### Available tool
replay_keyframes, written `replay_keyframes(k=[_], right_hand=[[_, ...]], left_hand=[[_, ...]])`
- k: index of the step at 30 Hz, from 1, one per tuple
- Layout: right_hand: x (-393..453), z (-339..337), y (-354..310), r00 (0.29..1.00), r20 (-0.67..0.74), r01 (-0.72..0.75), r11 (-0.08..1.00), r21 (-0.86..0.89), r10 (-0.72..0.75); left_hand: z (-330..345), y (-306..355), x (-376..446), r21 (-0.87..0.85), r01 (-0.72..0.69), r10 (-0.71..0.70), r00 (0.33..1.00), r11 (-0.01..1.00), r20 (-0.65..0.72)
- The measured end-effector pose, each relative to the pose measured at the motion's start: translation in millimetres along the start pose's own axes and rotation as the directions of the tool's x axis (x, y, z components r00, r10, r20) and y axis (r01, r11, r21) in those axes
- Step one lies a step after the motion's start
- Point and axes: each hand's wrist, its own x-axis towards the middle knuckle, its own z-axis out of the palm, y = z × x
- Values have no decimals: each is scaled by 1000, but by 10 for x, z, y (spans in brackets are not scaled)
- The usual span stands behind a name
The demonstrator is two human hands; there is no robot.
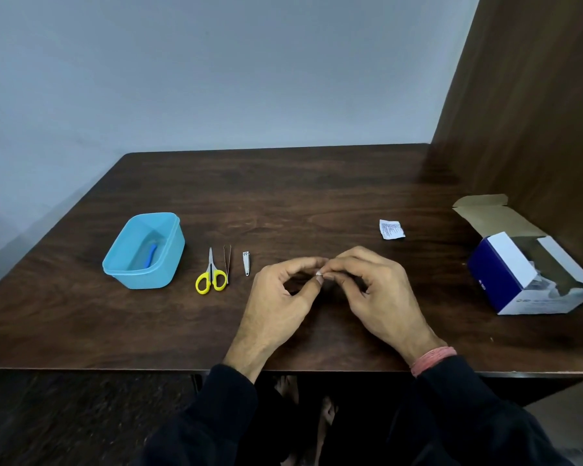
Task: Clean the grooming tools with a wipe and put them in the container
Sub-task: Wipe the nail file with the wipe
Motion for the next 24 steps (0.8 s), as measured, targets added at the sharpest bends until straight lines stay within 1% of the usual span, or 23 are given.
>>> replay_keyframes(k=[3,6,14,17,21,24], right_hand=[[-1,-1,-4,1000,2,8,999,-49,-8],[-17,7,-14,1000,-4,18,995,-99,-18],[-53,29,-50,993,-104,35,985,-169,-53],[-52,31,-46,989,-146,13,991,-133,-33],[-48,21,-41,993,-122,5,1000,-22,-8],[-24,19,-45,982,-182,-48,999,2,48]], left_hand=[[2,-3,4,-18,18,-19,999,1000,-28],[20,-5,-2,-83,39,-42,998,996,-38],[27,-5,22,-138,32,-44,996,990,-81],[21,0,16,-192,40,-60,993,981,-100],[23,6,8,-201,56,-76,993,978,-94],[16,-5,17,-174,59,-74,994,983,-81]])
